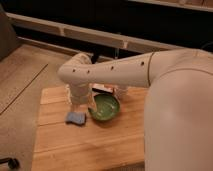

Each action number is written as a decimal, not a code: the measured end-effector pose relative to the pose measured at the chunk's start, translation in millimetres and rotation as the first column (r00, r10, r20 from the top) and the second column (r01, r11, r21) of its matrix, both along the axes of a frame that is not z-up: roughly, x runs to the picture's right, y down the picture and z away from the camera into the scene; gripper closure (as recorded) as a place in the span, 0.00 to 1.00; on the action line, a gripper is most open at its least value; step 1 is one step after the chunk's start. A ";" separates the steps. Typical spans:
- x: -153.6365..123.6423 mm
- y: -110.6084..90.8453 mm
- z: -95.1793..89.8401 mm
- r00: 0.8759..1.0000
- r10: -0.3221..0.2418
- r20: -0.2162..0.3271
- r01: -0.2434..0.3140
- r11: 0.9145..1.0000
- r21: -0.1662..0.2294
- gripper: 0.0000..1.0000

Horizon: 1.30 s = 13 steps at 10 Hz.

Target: Place the ceramic cup in the ceramic bowl

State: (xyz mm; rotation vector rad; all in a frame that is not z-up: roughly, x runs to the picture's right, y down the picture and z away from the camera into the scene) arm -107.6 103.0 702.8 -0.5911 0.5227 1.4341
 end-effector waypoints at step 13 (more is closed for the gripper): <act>-1.3 -109.2 2.4 0.868 -0.459 0.190 0.383 0.862 0.333 0.35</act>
